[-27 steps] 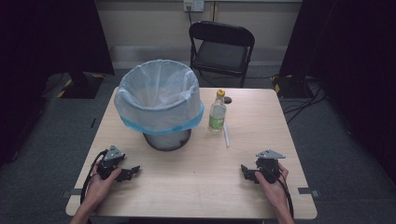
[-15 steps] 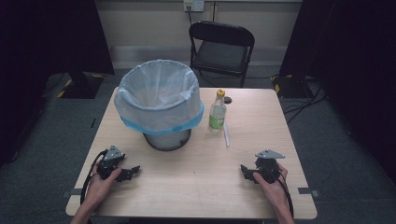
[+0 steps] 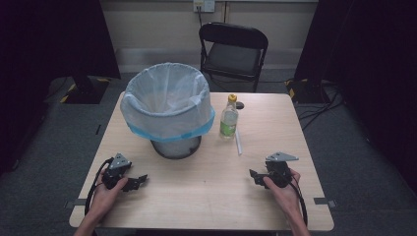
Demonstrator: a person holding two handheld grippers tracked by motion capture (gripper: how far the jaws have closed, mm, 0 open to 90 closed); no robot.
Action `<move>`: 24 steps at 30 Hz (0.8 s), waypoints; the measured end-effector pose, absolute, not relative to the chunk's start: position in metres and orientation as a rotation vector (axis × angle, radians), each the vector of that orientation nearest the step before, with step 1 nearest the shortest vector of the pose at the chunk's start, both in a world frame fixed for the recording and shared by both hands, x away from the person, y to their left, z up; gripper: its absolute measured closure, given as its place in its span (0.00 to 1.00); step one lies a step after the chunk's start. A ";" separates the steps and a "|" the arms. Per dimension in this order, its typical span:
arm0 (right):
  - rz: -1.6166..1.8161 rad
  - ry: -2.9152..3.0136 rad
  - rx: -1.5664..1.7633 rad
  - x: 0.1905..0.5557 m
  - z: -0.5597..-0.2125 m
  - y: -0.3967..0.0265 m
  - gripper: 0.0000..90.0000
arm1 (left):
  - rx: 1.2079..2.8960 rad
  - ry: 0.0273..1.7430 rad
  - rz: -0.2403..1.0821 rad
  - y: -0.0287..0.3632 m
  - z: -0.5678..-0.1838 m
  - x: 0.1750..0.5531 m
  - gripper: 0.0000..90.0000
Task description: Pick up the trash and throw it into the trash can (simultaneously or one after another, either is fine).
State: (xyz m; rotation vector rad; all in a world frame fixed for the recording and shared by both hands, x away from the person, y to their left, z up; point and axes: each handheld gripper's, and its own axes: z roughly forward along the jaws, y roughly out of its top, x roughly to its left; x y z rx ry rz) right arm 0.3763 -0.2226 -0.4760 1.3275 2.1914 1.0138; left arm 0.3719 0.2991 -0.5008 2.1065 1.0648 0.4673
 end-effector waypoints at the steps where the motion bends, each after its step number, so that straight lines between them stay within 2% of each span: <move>1: 1.017 2.192 1.322 0.377 -0.475 -0.222 0.27 | 2.107 1.065 0.467 0.299 -0.501 0.372 0.16; 7: 1.054 2.203 1.288 0.391 -0.463 -0.216 0.25 | 2.107 1.064 0.467 0.299 -0.501 0.372 0.16; 18: 1.081 2.222 1.227 0.438 -0.435 -0.194 0.22 | 2.114 1.060 0.474 0.300 -0.500 0.372 0.16; 24: 1.070 2.258 1.226 0.465 -0.433 -0.183 0.21 | 2.110 1.064 0.470 0.299 -0.501 0.372 0.16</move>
